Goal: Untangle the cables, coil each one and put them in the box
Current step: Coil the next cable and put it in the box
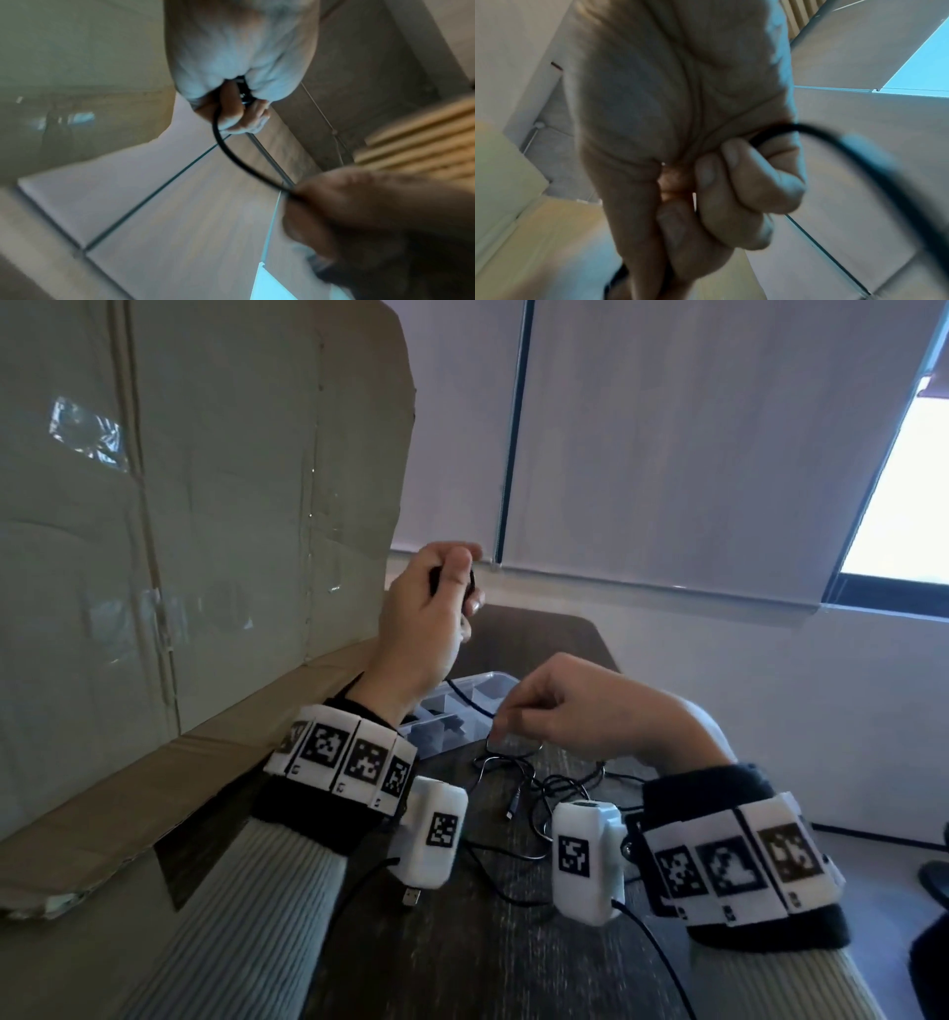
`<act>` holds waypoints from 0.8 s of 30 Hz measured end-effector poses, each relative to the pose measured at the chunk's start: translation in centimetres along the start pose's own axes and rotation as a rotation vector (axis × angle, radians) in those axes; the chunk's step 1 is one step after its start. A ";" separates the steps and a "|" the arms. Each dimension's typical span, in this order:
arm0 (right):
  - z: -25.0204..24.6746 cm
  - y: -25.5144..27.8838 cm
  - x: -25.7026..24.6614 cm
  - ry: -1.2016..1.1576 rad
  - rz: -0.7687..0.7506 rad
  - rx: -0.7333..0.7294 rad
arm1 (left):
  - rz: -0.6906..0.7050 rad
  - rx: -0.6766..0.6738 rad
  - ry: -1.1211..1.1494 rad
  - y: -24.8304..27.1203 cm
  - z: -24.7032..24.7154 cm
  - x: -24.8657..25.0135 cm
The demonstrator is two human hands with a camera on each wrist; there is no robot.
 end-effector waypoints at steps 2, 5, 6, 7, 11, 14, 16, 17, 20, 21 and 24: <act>-1.3 0.9 -0.7 -0.015 -0.056 0.070 | 0.052 -0.087 -0.188 0.2 0.7 0.3; -3.3 1.5 -1.6 -0.059 -0.144 0.230 | 0.013 -0.229 -0.443 1.0 2.6 -0.2; -4.0 1.6 -1.6 -0.068 -0.160 0.313 | 0.003 -0.278 -0.497 1.3 3.4 -0.4; -4.9 1.8 -1.5 -0.080 -0.169 0.411 | -0.018 -0.324 -0.503 1.6 4.0 -0.8; -7.7 3.3 0.1 -0.147 -0.166 0.743 | -0.172 -0.405 -0.319 2.0 4.8 -2.6; -8.9 4.5 1.9 -0.288 -0.146 0.908 | -0.208 -0.472 -0.158 2.3 5.3 -2.2; -8.9 4.7 2.7 -0.391 -0.138 0.928 | -0.177 -0.506 -0.133 2.4 5.5 -1.6; -8.9 4.7 2.9 -0.422 -0.135 0.929 | -0.167 -0.515 -0.094 2.4 5.6 -1.4; -9.0 4.8 3.4 -0.459 -0.110 0.950 | -0.188 -0.414 0.101 1.8 5.2 -1.1; -9.0 4.7 3.5 -0.462 -0.107 0.951 | -0.189 -0.345 0.170 1.5 4.8 -1.0; -8.5 3.6 3.4 -0.446 -0.101 0.908 | -0.180 -0.169 0.305 1.0 3.7 -0.9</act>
Point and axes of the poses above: each hand's wrist, its own y-axis away from the middle knuckle, its own z-axis out of the palm, x = y × z, the point moved 10 cm from there along -y, towards the middle knuckle, and after that the axes turned 8 degrees about -x, right-handed, at the moved point
